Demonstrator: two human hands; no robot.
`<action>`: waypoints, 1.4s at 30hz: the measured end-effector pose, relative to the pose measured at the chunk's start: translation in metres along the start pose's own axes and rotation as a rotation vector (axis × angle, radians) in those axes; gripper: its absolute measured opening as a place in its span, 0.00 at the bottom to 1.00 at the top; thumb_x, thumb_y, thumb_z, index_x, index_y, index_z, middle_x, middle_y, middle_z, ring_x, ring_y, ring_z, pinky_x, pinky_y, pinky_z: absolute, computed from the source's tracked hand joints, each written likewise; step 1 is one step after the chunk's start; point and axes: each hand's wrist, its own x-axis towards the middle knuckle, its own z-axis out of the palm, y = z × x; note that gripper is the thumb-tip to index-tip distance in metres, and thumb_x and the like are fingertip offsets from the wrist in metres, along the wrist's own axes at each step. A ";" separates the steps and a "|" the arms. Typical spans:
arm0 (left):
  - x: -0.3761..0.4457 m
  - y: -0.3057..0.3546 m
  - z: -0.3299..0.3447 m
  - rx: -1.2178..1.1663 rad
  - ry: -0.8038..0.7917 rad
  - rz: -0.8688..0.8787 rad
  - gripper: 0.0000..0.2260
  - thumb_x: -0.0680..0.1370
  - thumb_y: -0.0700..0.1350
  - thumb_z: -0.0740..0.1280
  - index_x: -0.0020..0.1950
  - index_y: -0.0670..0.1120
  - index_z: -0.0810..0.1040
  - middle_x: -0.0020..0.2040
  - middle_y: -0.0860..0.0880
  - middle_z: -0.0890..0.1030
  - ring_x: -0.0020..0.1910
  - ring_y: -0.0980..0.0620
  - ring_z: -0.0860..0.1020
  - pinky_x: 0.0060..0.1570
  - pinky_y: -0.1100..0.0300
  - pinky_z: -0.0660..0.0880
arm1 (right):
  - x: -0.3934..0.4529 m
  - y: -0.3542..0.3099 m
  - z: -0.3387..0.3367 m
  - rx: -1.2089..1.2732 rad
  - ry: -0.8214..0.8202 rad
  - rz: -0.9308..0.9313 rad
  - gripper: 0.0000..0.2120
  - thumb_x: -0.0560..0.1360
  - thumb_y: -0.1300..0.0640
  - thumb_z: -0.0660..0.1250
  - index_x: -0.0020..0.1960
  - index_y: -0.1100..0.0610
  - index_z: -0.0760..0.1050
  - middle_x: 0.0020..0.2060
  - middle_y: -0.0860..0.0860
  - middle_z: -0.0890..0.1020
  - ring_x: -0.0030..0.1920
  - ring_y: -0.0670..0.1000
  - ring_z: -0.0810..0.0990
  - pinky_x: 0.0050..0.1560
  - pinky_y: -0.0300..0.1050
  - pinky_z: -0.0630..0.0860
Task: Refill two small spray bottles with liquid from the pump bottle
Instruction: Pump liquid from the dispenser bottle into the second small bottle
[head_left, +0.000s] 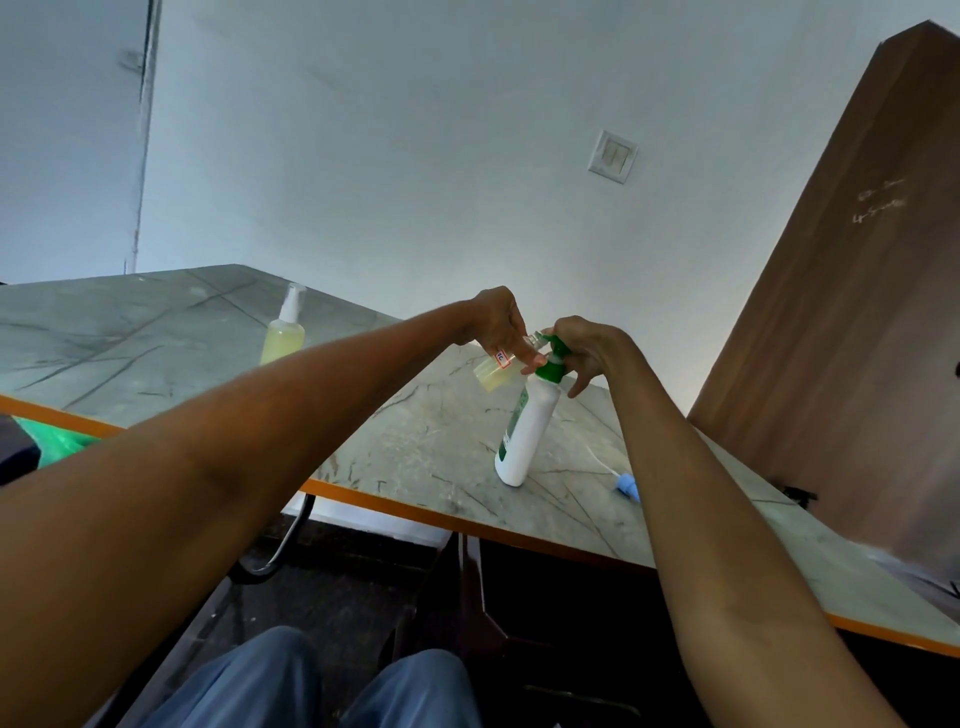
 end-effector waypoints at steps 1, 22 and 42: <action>0.001 0.000 0.000 0.004 0.004 0.001 0.19 0.66 0.48 0.76 0.50 0.36 0.82 0.42 0.44 0.80 0.38 0.51 0.75 0.37 0.65 0.72 | 0.001 0.001 0.000 0.014 -0.009 0.001 0.16 0.80 0.59 0.44 0.57 0.64 0.67 0.63 0.62 0.74 0.65 0.60 0.72 0.63 0.67 0.64; 0.002 -0.002 0.001 0.043 -0.002 0.005 0.19 0.66 0.48 0.77 0.50 0.37 0.83 0.38 0.47 0.80 0.35 0.54 0.75 0.36 0.66 0.73 | 0.001 0.006 0.004 0.078 -0.015 0.002 0.17 0.81 0.57 0.48 0.64 0.62 0.68 0.67 0.60 0.70 0.68 0.59 0.68 0.65 0.68 0.62; 0.002 -0.007 0.006 -0.007 0.011 0.014 0.19 0.66 0.47 0.77 0.51 0.36 0.83 0.46 0.41 0.82 0.42 0.50 0.76 0.38 0.64 0.73 | 0.002 0.007 0.006 0.061 0.020 -0.001 0.19 0.81 0.55 0.50 0.68 0.62 0.67 0.64 0.61 0.72 0.65 0.60 0.71 0.63 0.68 0.64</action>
